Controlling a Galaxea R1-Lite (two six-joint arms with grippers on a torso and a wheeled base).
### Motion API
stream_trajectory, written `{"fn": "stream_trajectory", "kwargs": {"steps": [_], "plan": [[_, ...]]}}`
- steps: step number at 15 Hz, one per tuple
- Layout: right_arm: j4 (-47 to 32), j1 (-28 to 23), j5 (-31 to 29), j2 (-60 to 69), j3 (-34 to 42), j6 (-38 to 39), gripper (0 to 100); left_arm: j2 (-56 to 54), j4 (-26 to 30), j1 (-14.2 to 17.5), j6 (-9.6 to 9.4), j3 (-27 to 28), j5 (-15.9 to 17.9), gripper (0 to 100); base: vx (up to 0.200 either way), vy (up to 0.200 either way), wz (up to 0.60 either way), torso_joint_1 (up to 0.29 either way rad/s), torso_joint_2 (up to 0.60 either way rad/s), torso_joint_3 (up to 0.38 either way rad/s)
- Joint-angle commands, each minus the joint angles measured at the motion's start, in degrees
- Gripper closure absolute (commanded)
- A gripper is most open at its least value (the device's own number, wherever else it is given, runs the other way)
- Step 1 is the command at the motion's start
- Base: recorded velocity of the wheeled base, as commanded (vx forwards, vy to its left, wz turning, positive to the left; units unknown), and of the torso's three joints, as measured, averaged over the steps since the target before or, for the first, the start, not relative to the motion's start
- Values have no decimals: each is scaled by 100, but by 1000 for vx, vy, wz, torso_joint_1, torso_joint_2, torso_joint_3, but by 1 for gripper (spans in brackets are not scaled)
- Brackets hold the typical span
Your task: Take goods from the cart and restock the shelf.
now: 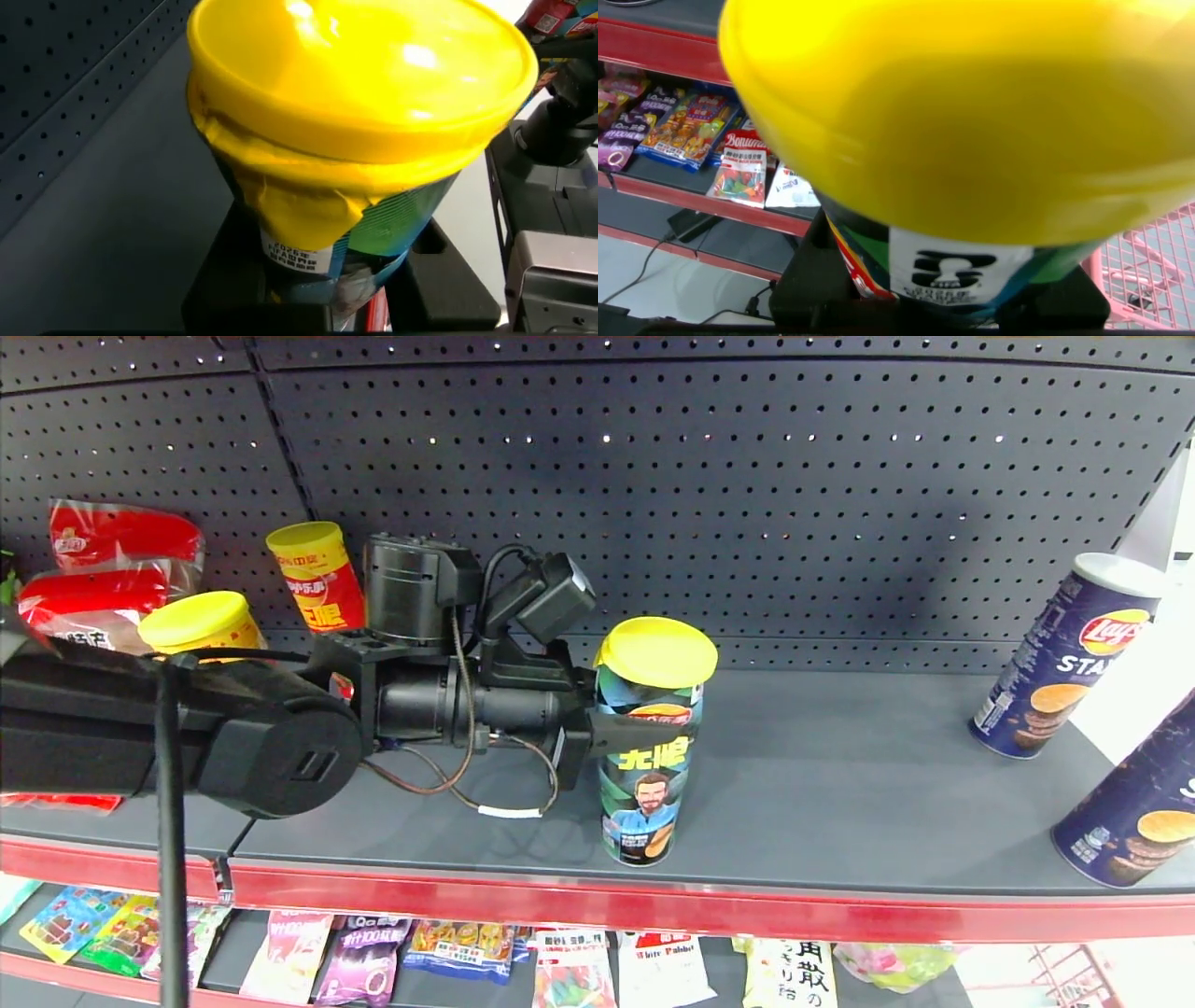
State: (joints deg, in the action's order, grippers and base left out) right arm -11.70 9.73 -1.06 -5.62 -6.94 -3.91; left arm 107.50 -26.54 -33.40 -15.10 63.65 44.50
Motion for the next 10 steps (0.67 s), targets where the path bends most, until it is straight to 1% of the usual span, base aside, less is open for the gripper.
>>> {"fn": "stream_trajectory", "kwargs": {"steps": [1,6,7,8,10], "plan": [[1,3,1,-9,-1,-4,100,78,17,0,7,16,-2,100,0,0,0,0,0,0],[1,3,1,-9,-1,-4,100,78,8,0,-1,7,-2,100,0,0,0,0,0,0],[1,3,1,-9,-1,-4,100,78,-27,0,7,-1,-2,0,0,0,0,0,0,0],[1,3,1,-9,-1,-4,100,78,-141,9,7,-28,-11,0,0,0,0,0,0,0],[1,3,1,-9,-1,-4,100,61,-176,18,7,-37,-20,0,0,0,0,0,0,0]]}}
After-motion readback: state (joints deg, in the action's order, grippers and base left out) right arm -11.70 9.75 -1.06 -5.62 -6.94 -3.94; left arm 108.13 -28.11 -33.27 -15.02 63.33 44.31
